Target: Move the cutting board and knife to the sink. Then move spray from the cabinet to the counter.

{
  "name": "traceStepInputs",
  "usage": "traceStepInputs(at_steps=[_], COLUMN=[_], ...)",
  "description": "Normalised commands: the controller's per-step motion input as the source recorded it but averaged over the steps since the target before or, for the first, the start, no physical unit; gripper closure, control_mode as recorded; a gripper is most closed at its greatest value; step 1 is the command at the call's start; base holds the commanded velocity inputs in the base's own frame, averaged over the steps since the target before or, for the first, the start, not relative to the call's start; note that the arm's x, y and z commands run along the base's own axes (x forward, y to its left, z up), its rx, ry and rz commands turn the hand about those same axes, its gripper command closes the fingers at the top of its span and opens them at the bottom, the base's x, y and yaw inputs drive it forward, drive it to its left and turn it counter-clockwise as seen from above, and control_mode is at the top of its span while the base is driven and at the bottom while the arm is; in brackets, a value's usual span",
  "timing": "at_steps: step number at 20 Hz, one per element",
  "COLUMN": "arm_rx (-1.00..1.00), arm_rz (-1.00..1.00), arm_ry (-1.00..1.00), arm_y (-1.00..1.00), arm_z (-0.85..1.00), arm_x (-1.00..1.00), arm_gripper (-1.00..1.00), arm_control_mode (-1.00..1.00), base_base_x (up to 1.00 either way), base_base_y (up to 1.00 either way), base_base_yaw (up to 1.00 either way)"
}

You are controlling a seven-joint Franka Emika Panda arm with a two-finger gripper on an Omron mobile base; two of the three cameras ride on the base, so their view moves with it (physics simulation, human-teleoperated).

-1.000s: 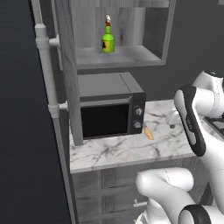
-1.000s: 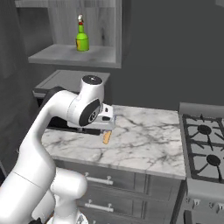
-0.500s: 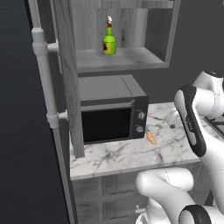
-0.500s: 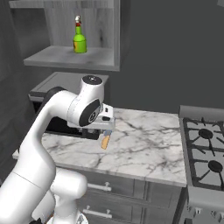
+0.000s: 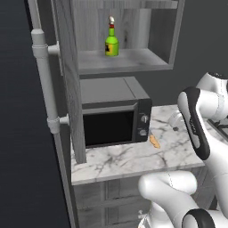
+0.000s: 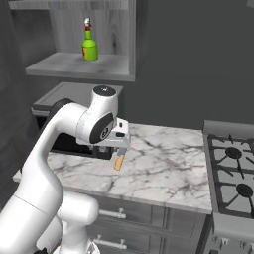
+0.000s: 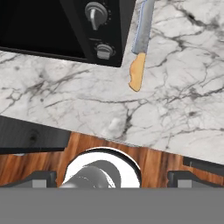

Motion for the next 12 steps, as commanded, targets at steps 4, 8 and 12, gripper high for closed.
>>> traceStepInputs(at_steps=[4,8,12], arm_rx=[0.0,0.0,0.0], arm_rz=[0.0,0.0,0.0], arm_ry=[0.0,0.0,0.0], arm_y=[0.0,0.0,0.0], arm_z=[0.0,0.0,0.0], arm_x=[0.0,0.0,0.0], arm_gripper=[-1.0,-1.0,-1.0], arm_control_mode=[1.0,1.0,1.0], base_base_x=[0.28,0.22,0.01], base_base_y=[0.0,0.0,0.0], base_base_yaw=[0.0,0.0,0.0])
